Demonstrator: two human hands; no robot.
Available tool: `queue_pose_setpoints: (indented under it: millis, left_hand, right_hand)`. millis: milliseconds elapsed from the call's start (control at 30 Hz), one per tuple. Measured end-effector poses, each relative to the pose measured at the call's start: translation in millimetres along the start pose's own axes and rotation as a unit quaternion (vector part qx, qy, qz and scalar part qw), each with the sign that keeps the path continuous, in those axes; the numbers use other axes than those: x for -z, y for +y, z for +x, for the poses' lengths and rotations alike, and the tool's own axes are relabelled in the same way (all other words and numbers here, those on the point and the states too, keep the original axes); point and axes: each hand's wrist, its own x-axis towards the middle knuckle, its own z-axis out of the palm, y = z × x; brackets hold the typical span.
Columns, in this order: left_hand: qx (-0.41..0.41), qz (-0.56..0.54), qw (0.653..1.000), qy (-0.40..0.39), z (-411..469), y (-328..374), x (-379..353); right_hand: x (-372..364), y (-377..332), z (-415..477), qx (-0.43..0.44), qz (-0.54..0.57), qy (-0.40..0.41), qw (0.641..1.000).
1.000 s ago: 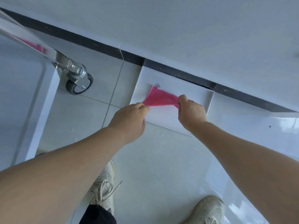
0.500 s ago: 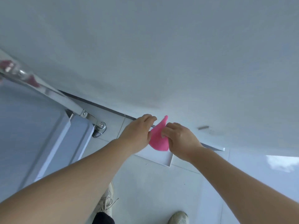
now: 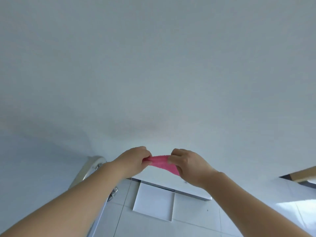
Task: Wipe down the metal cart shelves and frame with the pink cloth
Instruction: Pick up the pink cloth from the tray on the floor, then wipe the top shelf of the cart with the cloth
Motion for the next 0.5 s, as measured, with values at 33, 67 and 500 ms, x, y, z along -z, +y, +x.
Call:
queue_pose_setpoints:
  millis: [33,67,500]
  left_hand:
    - [-0.008,0.005,1.0,-0.003,-11.0,8.2,17.9]
    - [-0.015,0.004,1.0,-0.003,-21.9,15.4,33.5]
    - [-0.034,0.026,0.998,0.048,-142.4,58.4,132.9]
  right_hand:
    - [20.1,-11.7,-1.2,0.0,-0.002,0.012,1.0]
    - [37.6,-22.7,-2.7,0.001,-0.006,0.019,1.0]
    - [128.0,-139.3,-38.0,-0.083,-0.033,0.09,0.992]
